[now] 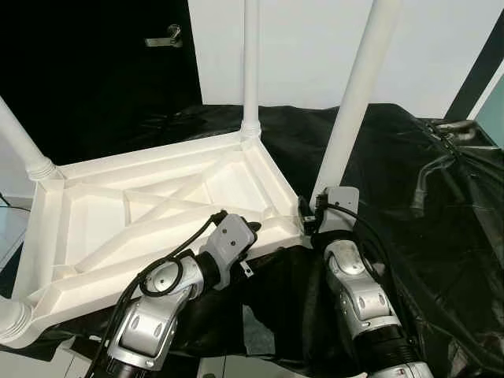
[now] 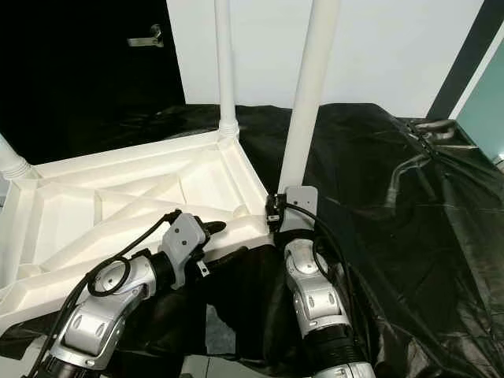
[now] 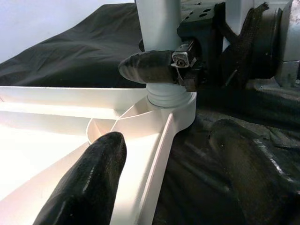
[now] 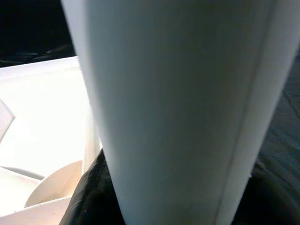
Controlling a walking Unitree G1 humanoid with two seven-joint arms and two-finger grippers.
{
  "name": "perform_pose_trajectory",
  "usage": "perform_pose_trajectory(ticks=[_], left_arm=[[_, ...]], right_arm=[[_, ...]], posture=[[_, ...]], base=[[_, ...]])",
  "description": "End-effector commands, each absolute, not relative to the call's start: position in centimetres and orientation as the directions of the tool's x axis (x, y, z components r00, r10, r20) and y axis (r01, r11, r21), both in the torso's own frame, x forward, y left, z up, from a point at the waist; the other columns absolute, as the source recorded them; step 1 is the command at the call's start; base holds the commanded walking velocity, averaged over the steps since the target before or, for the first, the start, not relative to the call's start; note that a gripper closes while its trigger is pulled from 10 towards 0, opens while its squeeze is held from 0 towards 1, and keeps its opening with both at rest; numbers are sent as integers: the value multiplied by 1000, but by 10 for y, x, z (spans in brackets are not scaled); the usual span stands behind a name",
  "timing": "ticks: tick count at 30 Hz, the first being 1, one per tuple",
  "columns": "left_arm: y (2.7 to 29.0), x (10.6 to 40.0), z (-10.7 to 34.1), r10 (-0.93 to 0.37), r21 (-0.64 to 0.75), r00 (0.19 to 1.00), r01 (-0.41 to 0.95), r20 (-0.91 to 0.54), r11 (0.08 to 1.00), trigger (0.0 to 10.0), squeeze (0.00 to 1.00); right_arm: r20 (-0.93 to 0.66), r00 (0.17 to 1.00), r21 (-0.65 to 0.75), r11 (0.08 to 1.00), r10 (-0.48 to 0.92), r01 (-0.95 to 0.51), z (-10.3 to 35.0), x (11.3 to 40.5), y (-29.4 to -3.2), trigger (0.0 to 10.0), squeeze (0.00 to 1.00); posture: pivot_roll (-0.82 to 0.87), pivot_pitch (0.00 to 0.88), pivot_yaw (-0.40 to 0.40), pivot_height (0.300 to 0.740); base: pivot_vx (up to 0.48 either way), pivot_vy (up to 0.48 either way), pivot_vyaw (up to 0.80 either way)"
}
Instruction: Building children table
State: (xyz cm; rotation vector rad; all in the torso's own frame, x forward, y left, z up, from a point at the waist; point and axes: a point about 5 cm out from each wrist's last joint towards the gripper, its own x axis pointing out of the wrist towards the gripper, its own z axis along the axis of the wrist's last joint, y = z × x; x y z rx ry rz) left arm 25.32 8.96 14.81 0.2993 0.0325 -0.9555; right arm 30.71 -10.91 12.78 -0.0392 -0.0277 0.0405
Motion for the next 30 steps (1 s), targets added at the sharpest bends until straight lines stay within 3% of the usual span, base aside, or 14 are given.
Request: perform_pose_trajectory(ticks=[1,4,5,13,18,19,20,21,30], left_arm=[[89,253,149,-779,249,608,787,-155,565,10000,0],[89,253,149,-779,247,608,787,-155,566,10000,0],[88,251,148,-782,244,603,791,-156,561,10000,0],[86,251,148,-787,241,597,796,-156,556,10000,0],[85,252,149,-791,243,592,799,-155,550,10000,0],[85,252,149,-792,243,590,800,-156,548,10000,0],[85,252,149,-792,243,590,800,-156,548,10000,0],[85,252,149,-793,243,589,801,-156,547,10000,0],[84,256,150,-794,241,589,800,-149,549,10000,0]], right_arm=[[-14,999,-41,998,43,-43,120,303,-110,10000,0],[-12,998,-43,997,68,-68,120,302,-108,10000,16],[3,995,-55,994,96,-96,122,300,-109,10000,1000],[48,978,-84,977,202,-198,128,294,-129,10000,1000],[75,934,-88,935,350,-344,132,288,-142,10000,1000],[70,911,-89,912,407,-400,133,286,-144,10000,220],[70,911,-89,912,407,-400,133,286,-144,10000,220],[66,894,-91,895,443,-437,133,285,-145,10000,0],[2,794,-204,778,608,-594,136,296,-158,10000,0]], posture=[[99,0,-12,740],[99,0,-12,740],[95,0,-9,740],[85,0,-2,740],[73,0,7,740],[70,0,9,740],[70,0,9,740],[70,0,9,740],[57,0,16,740]], base=[[0,0,0],[0,0,0],[0,0,0],[0,0,0],[0,0,0],[0,0,0],[0,0,0],[0,0,0],[0,0,0]])
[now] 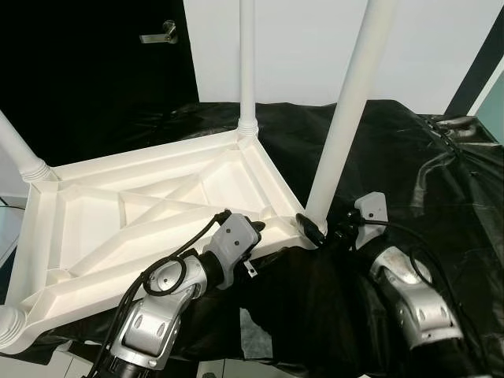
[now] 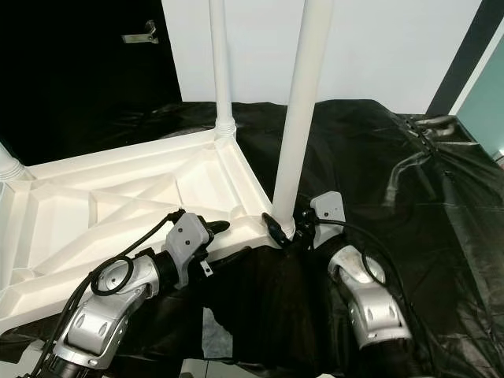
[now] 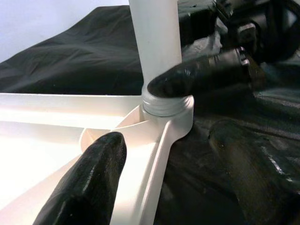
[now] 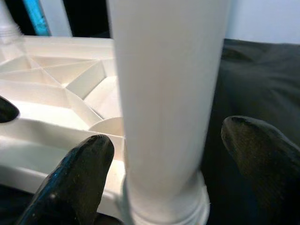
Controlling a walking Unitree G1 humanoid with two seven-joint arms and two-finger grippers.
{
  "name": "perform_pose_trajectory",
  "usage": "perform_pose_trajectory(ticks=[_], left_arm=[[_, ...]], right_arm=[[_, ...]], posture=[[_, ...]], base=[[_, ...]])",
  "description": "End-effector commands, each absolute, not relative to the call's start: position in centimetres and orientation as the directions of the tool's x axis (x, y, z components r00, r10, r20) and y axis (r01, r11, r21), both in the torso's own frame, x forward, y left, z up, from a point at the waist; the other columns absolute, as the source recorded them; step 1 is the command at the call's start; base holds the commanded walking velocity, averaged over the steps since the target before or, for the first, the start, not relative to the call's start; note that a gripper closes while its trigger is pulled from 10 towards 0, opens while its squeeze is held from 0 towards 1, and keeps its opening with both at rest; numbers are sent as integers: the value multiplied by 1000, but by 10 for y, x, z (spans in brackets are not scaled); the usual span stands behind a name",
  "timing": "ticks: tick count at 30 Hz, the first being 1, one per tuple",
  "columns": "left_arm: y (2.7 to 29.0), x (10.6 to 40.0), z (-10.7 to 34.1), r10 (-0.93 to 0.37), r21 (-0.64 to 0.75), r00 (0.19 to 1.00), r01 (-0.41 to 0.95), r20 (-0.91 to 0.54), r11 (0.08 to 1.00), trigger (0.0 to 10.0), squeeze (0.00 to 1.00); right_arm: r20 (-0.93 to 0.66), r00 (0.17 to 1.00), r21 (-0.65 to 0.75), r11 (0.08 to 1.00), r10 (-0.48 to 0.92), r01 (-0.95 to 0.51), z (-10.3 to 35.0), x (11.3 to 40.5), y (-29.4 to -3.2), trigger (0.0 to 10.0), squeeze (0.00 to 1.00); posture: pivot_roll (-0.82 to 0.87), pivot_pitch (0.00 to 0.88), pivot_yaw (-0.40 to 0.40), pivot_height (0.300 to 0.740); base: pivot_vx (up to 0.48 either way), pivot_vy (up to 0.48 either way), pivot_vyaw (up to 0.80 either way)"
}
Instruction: Building children table
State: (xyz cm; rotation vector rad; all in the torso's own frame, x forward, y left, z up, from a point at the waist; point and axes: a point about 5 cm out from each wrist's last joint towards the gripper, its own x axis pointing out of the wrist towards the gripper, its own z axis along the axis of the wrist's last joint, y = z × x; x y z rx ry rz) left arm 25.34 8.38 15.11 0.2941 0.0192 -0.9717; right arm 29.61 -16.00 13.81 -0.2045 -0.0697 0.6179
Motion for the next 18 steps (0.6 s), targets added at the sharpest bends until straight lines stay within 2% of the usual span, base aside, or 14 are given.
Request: perform_pose_trajectory(ticks=[1,8,9,10,11,18], left_arm=[[84,256,150,-794,241,589,800,-148,549,10000,0],[85,259,152,-789,245,599,793,-138,559,10000,0],[85,259,152,-786,245,603,789,-135,563,10000,0],[85,259,152,-785,245,605,788,-133,566,10000,0],[85,259,152,-783,244,608,785,-131,569,10000,0],[84,258,151,-774,242,620,777,-128,582,10000,0]], right_arm=[[-4,787,-204,770,617,-605,136,298,-159,10000,0],[-75,725,-233,695,685,-680,133,323,-151,10000,0],[-86,713,-240,680,696,-693,132,325,-148,3843,0],[-93,704,-245,670,704,-701,131,326,-146,3843,0],[-101,696,-245,660,711,-710,130,326,-145,0,0],[-114,662,-237,627,741,-743,126,328,-148,0,0]], posture=[[55,0,18,740],[69,0,2,740],[75,0,-3,740],[75,0,-3,740],[79,0,-8,740],[88,0,-23,740]], base=[[0,0,0],[0,0,0],[0,0,0],[0,0,0],[0,0,0],[0,0,0]])
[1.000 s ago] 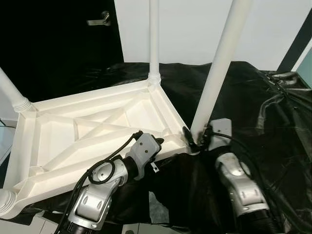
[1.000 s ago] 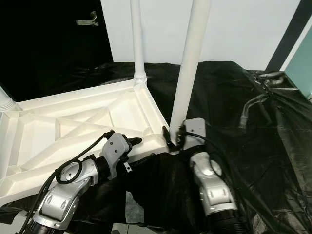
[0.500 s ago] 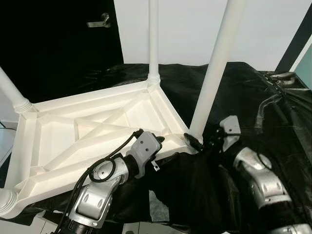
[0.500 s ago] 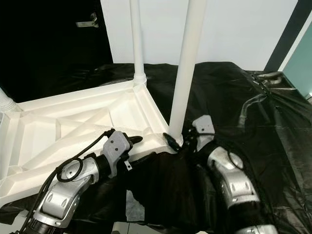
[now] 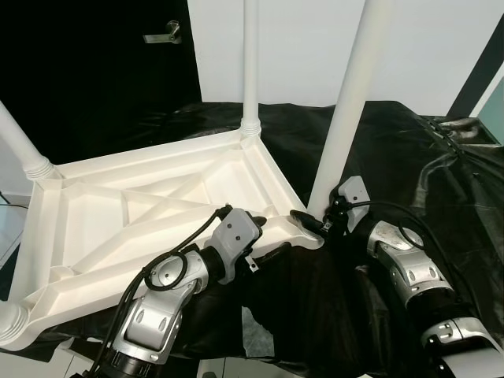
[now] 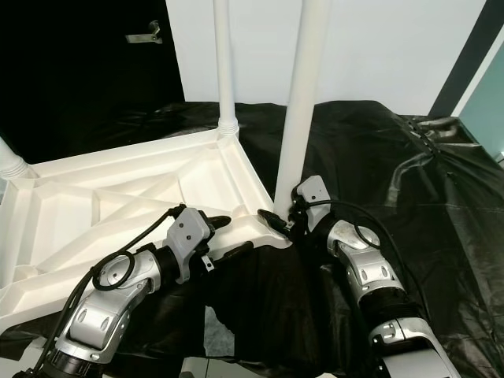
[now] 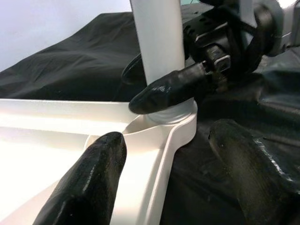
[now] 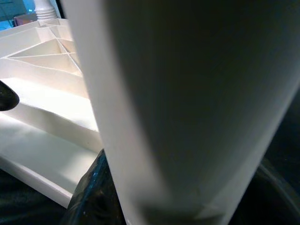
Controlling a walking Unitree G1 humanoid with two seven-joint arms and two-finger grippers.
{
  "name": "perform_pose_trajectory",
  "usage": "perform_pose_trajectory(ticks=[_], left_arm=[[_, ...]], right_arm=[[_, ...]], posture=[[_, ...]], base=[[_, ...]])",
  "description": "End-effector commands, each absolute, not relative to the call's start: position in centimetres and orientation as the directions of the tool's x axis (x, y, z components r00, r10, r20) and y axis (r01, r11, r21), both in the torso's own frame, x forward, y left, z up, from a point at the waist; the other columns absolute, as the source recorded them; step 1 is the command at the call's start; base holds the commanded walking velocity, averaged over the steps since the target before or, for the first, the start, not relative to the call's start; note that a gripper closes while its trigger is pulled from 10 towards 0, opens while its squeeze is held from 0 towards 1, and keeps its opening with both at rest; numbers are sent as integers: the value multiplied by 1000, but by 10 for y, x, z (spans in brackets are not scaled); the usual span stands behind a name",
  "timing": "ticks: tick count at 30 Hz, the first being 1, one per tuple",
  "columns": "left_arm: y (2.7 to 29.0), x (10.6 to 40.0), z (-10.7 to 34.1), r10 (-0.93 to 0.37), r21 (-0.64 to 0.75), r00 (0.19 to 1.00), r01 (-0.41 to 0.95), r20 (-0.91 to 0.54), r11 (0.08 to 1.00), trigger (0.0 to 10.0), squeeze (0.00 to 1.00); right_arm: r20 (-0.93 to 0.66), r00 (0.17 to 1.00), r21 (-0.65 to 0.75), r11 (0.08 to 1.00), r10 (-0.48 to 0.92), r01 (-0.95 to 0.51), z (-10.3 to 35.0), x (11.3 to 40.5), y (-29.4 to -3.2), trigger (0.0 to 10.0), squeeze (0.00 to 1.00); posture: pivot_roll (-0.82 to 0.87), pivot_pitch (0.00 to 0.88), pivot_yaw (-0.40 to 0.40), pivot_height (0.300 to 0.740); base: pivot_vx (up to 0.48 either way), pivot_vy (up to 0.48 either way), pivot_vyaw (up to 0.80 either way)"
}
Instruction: Building children table
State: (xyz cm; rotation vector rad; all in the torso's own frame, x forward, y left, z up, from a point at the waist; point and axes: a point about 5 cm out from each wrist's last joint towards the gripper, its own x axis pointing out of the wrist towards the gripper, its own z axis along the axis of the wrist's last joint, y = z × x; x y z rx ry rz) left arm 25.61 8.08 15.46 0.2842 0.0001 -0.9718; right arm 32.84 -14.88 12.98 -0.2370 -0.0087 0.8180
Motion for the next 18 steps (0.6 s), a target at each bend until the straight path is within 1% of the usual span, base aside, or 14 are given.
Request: perform_pose_trajectory(ticks=[1,5,6,7,8,10,14,15,16,17,18], left_arm=[[84,258,151,-774,242,620,777,-128,582,10000,0],[83,256,151,-772,237,623,774,-125,587,10000,0],[83,256,151,-772,235,623,775,-125,587,10000,0],[83,256,151,-772,235,623,775,-125,587,10000,0],[82,256,151,-772,233,623,775,-124,588,10000,0],[82,255,151,-772,233,623,775,-123,588,10000,0],[82,255,150,-772,230,623,775,-125,589,10000,0],[82,254,150,-772,229,623,775,-125,589,10000,0],[82,254,150,-772,229,623,775,-125,589,10000,0],[82,253,150,-773,226,622,777,-127,588,10000,0],[82,253,150,-773,226,622,777,-127,588,10000,0]], right_arm=[[-114,662,-237,627,741,-743,126,328,-148,0,0],[-118,661,-220,630,741,-745,123,326,-151,0,0],[-108,675,-208,648,729,-733,123,326,-151,2824,0],[-108,675,-208,648,729,-733,123,326,-151,2824,0],[-92,704,-185,683,704,-707,122,325,-151,10000,0],[-94,719,-183,698,689,-693,122,324,-150,10000,0],[-105,801,-216,773,589,-597,115,320,-142,10000,0],[-95,818,-207,792,567,-574,115,319,-139,10000,0],[-95,818,-207,792,567,-574,115,319,-139,10000,0],[-80,854,-179,835,514,-520,114,316,-132,10000,0],[-80,854,-179,835,514,-520,114,316,-132,10000,0]], posture=[[88,0,-23,740],[85,0,-27,740],[83,0,-30,740],[83,0,-30,740],[82,0,-31,740],[81,0,-31,740],[79,0,-33,740],[79,0,-33,740],[79,0,-33,740],[78,0,-30,740],[78,0,-30,740]], base=[[0,0,0],[0,0,0],[0,0,0],[0,0,0],[0,0,0],[0,0,0],[0,0,0],[0,0,0],[0,0,0],[0,0,0],[0,0,0]])
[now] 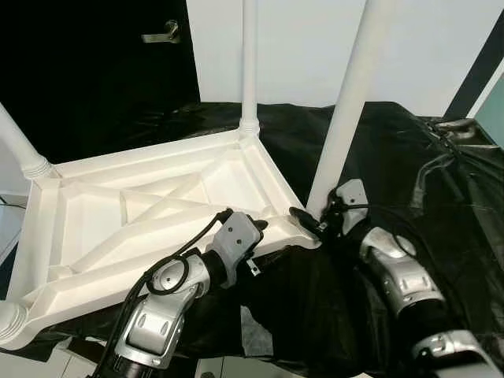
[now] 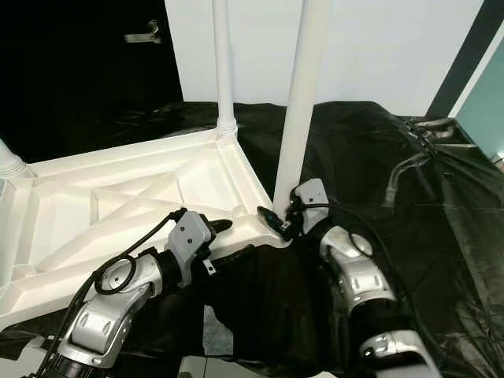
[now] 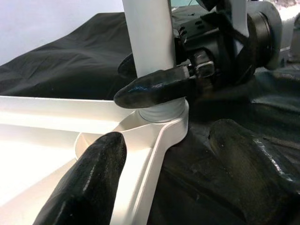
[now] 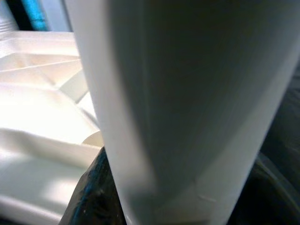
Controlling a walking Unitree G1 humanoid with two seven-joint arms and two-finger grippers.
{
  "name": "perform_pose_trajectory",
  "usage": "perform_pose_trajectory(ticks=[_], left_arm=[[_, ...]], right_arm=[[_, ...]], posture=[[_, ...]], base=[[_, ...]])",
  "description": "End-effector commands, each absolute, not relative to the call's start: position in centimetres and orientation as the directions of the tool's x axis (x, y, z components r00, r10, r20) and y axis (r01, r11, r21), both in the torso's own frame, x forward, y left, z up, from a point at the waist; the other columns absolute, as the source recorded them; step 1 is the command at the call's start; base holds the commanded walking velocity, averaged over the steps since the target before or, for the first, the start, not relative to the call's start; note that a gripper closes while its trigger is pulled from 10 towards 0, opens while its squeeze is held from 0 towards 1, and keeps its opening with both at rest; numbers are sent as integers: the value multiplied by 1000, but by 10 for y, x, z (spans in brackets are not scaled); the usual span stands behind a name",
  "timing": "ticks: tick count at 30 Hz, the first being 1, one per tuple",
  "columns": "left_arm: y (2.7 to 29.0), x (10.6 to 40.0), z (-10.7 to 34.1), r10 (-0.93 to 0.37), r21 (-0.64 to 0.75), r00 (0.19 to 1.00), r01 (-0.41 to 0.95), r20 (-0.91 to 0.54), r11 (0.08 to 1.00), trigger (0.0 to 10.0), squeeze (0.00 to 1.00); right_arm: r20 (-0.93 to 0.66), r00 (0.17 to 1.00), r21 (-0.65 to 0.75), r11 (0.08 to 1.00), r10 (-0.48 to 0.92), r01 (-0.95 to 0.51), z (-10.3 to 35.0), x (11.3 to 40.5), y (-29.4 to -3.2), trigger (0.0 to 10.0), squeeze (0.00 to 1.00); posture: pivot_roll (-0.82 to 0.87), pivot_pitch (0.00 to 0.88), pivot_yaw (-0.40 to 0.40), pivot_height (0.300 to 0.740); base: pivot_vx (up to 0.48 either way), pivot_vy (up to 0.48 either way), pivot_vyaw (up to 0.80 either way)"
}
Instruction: Building children table
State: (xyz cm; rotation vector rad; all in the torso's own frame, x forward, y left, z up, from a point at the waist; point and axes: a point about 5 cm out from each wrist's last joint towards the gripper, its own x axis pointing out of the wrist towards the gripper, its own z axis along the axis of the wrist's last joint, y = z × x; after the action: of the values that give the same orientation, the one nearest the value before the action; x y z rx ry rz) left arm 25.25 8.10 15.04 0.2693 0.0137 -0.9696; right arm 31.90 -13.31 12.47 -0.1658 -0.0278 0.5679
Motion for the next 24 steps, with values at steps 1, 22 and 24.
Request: perform_pose_trajectory(ticks=[1,22,24], left_arm=[[82,253,150,-773,225,622,777,-127,588,10000,0],[83,246,149,-783,220,605,791,-144,571,10000,0],[83,247,149,-780,220,608,789,-145,574,10000,0]], right_arm=[[-75,867,-170,850,493,-499,114,315,-130,10000,0],[-54,992,-21,993,113,-114,116,292,-101,10000,0],[-46,994,-18,995,101,-102,119,293,-101,10000,0]], posture=[[78,0,-30,740],[89,0,-34,740],[90,0,-32,740]], base=[[0,0,0],[0,0,0],[0,0,0]])
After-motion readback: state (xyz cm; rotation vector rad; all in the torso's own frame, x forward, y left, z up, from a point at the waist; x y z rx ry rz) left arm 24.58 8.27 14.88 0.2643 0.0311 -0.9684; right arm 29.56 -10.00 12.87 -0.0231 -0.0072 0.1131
